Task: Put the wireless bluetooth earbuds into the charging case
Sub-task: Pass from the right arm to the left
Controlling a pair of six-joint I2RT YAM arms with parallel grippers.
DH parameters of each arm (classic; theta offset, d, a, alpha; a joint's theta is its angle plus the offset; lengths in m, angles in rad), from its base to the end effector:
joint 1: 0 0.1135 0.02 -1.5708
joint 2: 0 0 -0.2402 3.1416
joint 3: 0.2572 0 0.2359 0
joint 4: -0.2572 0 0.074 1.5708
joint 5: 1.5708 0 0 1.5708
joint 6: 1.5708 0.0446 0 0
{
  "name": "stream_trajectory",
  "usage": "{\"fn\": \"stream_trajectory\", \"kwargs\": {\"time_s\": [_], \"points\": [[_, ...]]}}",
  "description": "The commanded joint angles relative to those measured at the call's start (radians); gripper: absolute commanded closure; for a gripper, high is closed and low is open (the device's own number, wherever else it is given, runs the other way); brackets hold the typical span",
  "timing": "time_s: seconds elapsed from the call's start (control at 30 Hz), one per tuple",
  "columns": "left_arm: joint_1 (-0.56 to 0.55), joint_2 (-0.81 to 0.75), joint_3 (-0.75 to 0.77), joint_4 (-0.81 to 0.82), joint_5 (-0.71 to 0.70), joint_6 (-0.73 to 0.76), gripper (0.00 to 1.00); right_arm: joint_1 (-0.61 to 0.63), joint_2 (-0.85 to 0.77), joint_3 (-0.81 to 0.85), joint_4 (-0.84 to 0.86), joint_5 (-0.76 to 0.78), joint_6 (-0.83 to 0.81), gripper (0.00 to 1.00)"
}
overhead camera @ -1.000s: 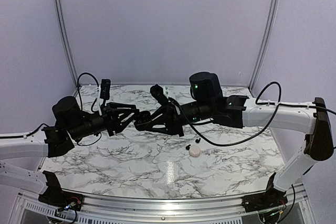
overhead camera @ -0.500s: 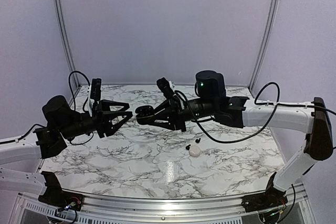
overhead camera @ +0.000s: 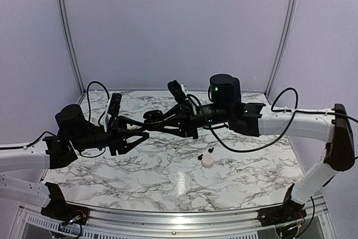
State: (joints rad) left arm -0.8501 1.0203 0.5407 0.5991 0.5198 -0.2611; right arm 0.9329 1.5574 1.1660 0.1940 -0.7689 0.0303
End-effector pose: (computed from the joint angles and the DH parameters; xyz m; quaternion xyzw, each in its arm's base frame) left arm 0.1393 -0.1922 0.2796 0.3701 0.5579 -0.5262 0.5243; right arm 0.1862 0.3033 0.3013 -0.5266 0.5414 0.5293 0.3865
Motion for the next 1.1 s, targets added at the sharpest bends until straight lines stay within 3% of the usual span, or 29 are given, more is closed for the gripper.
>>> {"fn": "stream_trajectory", "kwargs": {"time_s": [0.0,0.63,1.07], "points": [[-0.009,0.001,0.013,0.039,0.007,0.017,0.52,0.009,-0.005,0.041,0.040,-0.025,0.012,1.00],[-0.021,0.003,-0.004,0.105,-0.018,0.019,0.63,0.033,0.029,0.060,0.041,-0.041,0.014,1.00],[-0.032,0.011,-0.016,0.118,-0.012,0.032,0.58,0.033,0.027,0.064,0.047,-0.033,0.022,1.00]]}}
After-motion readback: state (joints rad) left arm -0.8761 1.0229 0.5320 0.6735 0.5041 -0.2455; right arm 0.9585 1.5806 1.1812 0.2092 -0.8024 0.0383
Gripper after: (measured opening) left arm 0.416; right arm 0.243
